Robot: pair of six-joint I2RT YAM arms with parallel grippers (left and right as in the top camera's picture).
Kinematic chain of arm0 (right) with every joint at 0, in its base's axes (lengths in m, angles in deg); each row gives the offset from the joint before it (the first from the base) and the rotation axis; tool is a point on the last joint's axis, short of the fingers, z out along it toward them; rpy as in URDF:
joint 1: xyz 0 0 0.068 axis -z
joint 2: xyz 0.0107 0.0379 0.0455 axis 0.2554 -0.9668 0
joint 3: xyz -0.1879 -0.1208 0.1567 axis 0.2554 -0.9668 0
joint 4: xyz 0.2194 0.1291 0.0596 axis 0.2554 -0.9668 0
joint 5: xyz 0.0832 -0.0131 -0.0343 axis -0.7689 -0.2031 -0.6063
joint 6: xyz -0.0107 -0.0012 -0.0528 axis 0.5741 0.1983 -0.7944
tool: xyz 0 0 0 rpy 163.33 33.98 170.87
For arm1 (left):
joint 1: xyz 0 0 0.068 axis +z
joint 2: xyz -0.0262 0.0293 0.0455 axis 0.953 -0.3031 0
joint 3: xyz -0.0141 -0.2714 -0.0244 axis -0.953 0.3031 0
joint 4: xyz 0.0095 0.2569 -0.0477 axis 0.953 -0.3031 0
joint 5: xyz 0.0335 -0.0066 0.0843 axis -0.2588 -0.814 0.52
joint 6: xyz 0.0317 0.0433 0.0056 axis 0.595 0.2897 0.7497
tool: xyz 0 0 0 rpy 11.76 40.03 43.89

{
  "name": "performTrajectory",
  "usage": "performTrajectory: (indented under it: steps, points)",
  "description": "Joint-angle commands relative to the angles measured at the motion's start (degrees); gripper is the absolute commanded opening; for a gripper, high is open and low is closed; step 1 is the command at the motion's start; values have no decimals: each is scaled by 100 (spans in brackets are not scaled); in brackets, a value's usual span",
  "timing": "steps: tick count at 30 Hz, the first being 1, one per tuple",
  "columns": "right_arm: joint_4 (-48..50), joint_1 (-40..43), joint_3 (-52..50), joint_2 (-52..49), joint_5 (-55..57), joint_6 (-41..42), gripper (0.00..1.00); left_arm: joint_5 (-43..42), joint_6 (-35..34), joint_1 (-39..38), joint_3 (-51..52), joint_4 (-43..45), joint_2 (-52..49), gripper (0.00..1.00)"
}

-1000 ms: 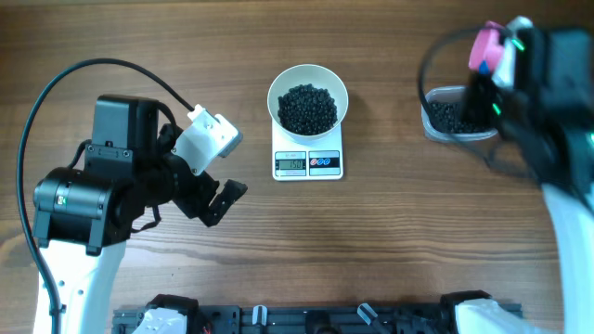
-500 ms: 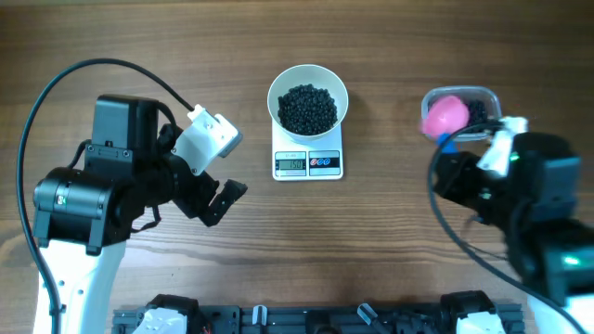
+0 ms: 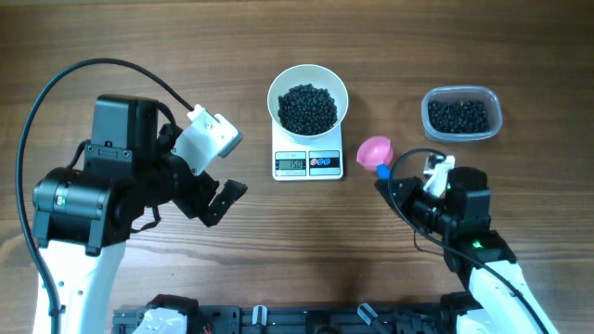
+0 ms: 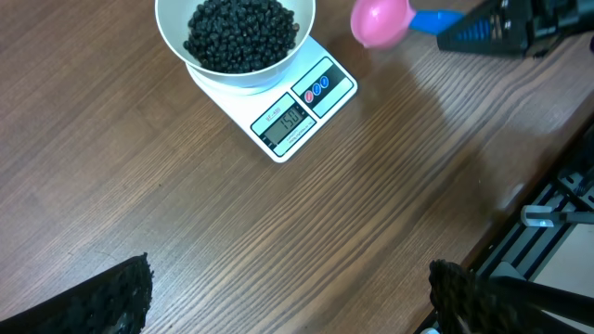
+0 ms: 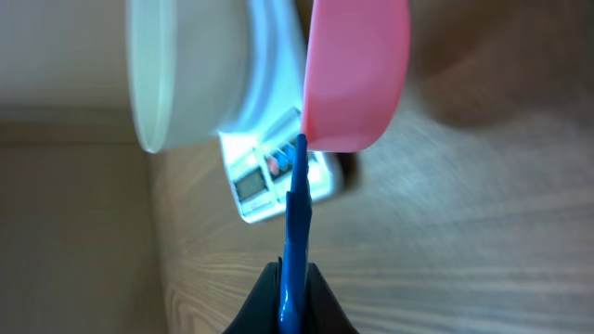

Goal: Scoop item into bowl and weigh 150g on scale
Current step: 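Lower the pink scoop onto the table beside the scale and release it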

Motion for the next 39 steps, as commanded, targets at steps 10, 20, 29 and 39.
performTrajectory:
  steps: [10,20,29,39]
  points:
    - [28,-2,-658,-2,-57,385,4,-70,66,42,-70,13,4,100]
    - [-166,-2,-772,-2,223,1043,22,-70,66,42,-70,13,4,100]
    - [-476,-2,-772,-2,339,1449,55,-70,66,42,-70,13,4,100]
    - [-1563,-2,-651,4,1633,2614,100,-70,66,42,-70,13,4,100]
